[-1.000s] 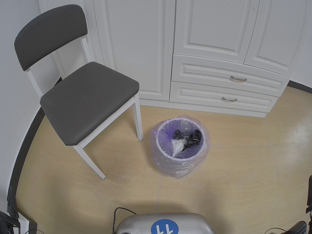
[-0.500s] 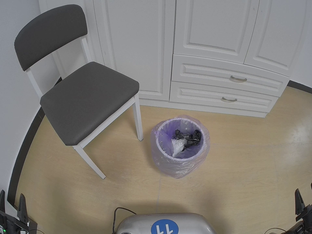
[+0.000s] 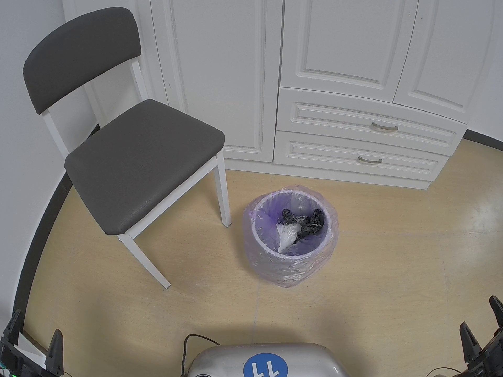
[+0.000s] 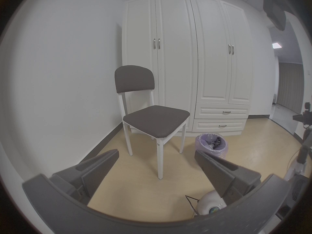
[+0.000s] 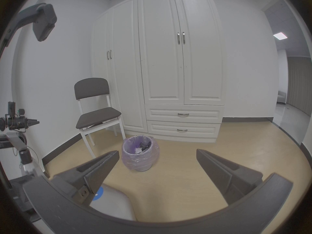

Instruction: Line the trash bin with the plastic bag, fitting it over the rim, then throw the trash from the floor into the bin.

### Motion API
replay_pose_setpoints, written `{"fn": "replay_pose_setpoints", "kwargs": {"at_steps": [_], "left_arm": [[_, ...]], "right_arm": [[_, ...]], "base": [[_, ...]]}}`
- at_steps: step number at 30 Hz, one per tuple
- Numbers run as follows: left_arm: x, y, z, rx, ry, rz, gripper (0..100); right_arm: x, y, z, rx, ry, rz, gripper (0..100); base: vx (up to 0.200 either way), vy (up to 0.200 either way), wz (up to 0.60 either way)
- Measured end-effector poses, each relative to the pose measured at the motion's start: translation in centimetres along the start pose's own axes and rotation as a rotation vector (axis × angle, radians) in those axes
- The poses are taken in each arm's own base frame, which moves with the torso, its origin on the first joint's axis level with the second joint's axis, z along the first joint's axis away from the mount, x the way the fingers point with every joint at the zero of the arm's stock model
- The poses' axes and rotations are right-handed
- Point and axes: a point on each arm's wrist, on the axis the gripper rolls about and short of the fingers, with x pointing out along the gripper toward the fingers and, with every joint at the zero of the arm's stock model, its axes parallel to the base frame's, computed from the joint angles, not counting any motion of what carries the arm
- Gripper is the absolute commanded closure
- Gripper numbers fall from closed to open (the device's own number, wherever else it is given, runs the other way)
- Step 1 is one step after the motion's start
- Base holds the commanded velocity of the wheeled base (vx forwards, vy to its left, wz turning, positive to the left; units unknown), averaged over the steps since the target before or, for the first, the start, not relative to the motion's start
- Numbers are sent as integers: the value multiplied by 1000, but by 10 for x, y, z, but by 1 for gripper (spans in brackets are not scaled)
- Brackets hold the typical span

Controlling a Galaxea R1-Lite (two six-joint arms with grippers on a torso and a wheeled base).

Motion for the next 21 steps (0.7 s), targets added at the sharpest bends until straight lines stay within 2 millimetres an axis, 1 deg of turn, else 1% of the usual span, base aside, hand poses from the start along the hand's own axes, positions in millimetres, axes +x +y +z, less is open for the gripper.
{"fn": "replay_pose_setpoints", "kwargs": {"at_steps": [4, 7, 11, 21], "left_arm": [[0, 0, 0, -17, -2, 4, 0], [0, 0, 0, -20, -3, 6, 0], [0, 0, 0, -22, -4, 8, 0], [0, 0, 1, -23, -4, 11, 0]], "right_arm": [[0, -2, -1, -19, 10, -84, 0], [0, -3, -5, -19, 49, -130, 0], [-1, -3, -8, -22, 85, -119, 0], [0, -3, -6, -5, 58, -120, 0]], "base": [[0, 0, 0], [0, 0, 0], [0, 0, 0], [0, 0, 0]]}}
